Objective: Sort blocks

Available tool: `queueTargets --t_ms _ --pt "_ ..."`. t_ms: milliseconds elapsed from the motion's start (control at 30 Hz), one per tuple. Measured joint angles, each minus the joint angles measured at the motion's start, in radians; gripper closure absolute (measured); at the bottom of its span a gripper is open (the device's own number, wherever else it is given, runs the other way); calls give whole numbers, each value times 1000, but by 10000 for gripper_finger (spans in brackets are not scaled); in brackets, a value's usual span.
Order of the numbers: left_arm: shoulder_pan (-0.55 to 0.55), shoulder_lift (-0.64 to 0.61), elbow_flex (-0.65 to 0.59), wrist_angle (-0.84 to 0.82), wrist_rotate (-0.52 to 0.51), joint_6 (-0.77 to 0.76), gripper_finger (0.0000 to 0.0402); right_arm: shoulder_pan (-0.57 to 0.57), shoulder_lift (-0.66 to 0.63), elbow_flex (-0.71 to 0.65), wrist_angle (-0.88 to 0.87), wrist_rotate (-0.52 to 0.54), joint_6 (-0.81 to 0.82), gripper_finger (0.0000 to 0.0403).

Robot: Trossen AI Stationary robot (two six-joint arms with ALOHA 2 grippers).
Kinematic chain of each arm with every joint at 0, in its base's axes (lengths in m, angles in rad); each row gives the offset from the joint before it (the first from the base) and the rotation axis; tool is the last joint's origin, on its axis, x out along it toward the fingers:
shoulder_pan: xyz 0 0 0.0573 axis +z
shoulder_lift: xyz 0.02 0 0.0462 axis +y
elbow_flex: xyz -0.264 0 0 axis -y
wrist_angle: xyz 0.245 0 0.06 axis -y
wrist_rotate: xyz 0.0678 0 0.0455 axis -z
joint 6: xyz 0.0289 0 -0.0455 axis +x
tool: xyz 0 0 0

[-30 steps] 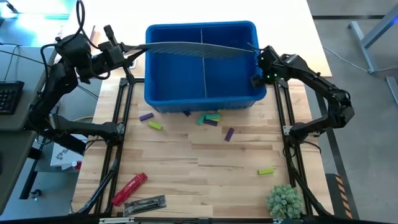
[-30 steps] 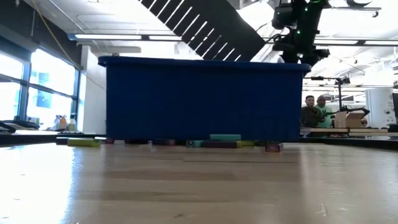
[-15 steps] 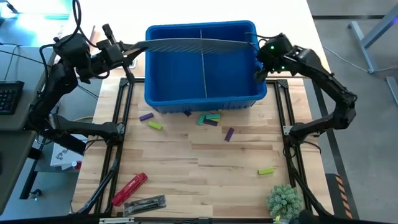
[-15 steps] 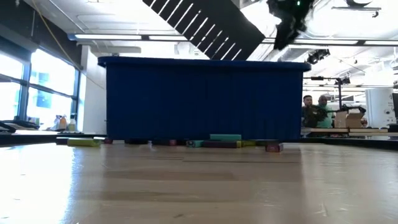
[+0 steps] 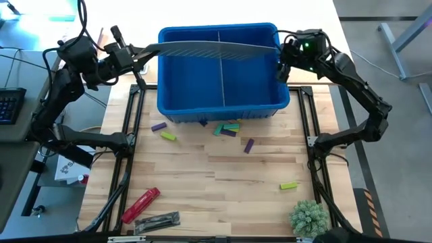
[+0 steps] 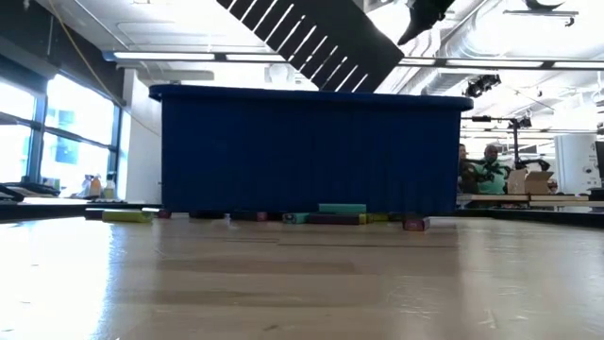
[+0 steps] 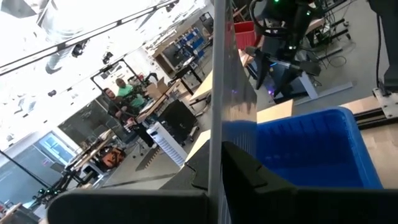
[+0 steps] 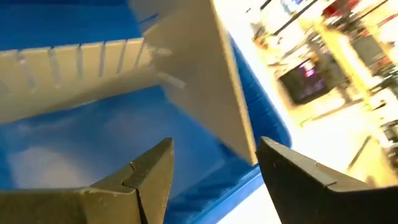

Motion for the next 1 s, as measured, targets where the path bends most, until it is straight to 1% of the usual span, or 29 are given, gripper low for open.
queueTargets --t_ms 133,200,300,400,467,533,600,667,700,733,867,1000 --pt "0 -3 0 0 14 -3 402 0 6 0 28 -24 -67 188" --pt "0 -4 0 0 42 -3 402 0 20 0 41 -27 -96 188" --pt "0 -4 0 0 112 -19 401 0 44 0 47 -34 -103 188" --pt "-1 -5 0 -7 126 -21 401 0 57 -1 46 -83 -105 196" --pt "0 -5 0 -7 125 -21 401 0 61 -1 42 -130 -103 214" --pt "0 -7 0 -10 120 -24 402 1 62 -1 23 -151 -96 245" --pt "0 -7 0 -11 121 -26 402 1 62 -1 3 -159 -77 293" --pt "0 -8 0 -9 123 -26 402 1 62 -1 -25 -162 -72 356" --pt "0 -8 0 -10 125 -26 402 1 62 -1 -39 -165 -72 379" --pt "0 -6 0 -10 125 -26 402 1 62 -1 -46 -165 -72 388" --pt "0 15 0 -31 117 -40 401 1 62 -1 -59 -153 -66 398" --pt "0 52 0 -60 62 -63 392 0 61 -1 -97 -81 -68 401"
